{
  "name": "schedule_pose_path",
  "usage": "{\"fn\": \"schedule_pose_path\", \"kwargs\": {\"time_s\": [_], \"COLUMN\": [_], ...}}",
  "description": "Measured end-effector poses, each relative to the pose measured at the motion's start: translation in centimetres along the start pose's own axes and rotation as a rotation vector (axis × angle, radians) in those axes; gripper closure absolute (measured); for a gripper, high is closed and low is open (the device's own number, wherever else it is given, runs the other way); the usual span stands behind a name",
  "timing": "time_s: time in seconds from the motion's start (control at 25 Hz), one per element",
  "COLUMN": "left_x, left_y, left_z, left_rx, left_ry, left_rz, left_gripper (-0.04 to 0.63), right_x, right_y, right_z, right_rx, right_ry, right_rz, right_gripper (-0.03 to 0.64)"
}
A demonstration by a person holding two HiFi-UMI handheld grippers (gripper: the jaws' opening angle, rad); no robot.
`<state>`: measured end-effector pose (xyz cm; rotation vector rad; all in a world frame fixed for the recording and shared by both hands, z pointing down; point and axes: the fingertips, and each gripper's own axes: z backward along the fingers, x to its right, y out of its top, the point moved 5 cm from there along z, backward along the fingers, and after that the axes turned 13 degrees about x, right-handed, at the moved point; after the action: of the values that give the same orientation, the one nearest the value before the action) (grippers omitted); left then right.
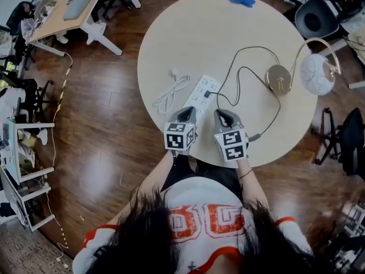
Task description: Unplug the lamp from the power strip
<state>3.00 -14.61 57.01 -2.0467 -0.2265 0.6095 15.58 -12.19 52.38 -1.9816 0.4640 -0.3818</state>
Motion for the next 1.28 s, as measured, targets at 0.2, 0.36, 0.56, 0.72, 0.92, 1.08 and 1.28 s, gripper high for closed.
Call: {"fn": "schedule_pose_path", "kwargs": {"time_s": [0.2, 0.36, 0.56, 0.72, 0.92, 1.08, 1.28], "left_x": [-0.3, -0.4, -0.4, -0.4, -0.4, -0.1, 0.0], "left_y": [-0.6, -0.9, -1.0, -0.8, -1.1, -1.1, -1.0], "left_z": [-2.1, -3.1, -4.2, -4.4, -4.2, -4.4, -4.4], "left_rx": [-0.057, -0.116, -0.219, -0.283, -0.296, -0.309, -0.296], "left_ry": [0.062, 0.088, 0.13, 0.135, 0.126, 0.092, 0.076], "left_rz": [0.047, 0.055, 0.023, 0.02, 0.052, 0.048, 0.065], "left_gripper": [0.595, 0.595, 0.595, 0.595, 0.595, 0.595, 0.595], "right_x": [1.1, 1.1, 1.1, 0.6, 0.8, 1.2, 1.3], "right_y": [-2.0, -3.0, -3.6, -3.2, -2.4, -2.0, -2.2], "right_z": [-2.6, -4.3, -5.9, -7.2, -8.8, -9.9, -10.4], "right_rx": [-0.041, -0.092, -0.133, -0.131, -0.105, -0.105, -0.137], "right_ry": [0.047, 0.085, 0.122, 0.135, 0.111, 0.152, 0.19], "right_rz": [0.0, 0.015, 0.019, 0.076, 0.101, 0.145, 0.142], "right_gripper": [0.614, 0.592, 0.537, 0.511, 0.476, 0.47, 0.492]}}
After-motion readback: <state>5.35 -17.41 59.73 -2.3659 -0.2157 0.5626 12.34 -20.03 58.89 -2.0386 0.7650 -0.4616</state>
